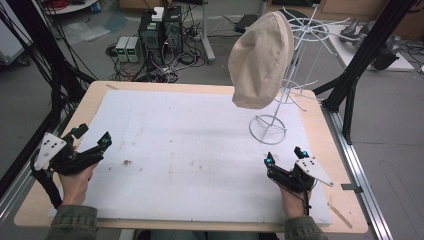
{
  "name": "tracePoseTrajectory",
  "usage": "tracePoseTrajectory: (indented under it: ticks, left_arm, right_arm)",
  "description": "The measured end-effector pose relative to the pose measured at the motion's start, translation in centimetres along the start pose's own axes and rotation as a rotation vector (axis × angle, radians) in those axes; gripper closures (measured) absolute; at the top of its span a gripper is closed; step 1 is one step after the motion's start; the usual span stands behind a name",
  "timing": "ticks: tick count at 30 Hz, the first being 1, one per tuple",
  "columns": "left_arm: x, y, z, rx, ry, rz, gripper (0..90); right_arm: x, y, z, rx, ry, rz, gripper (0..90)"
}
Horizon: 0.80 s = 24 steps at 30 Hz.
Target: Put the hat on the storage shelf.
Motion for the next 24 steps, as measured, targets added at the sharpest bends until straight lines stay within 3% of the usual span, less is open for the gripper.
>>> tracePoseTrajectory:
  ticks: [8, 12, 24]
  left_arm:
    - [1.2, -3.1, 1.2, 0.032, 0.057, -0.011, 17.3]
    - [1.6, -3.5, 1.6, 0.056, 0.073, -0.013, 17.2]
    - [2.3, -5.0, 1.7, 0.091, 0.069, 0.009, 17.3]
  right_arm:
    - [0.0, 0.0, 0.0, -0.006, 0.001, 0.003, 4.9]
    - [0.0, -0.1, -0.1, -0.011, -0.003, 0.008, 4.9]
    - [0.0, -0.1, 0.2, -0.011, 0.011, 0.01, 4.9]
Point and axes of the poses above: each handheld gripper's, and its own axes: x roughly backward along the jaws, y roughly out of its top, z roughly to its left, the point moved 7 cm from there along -x, roughly forward along the jaws, and after that the axes turned 11 degrees about z, right-handed, at the moved point
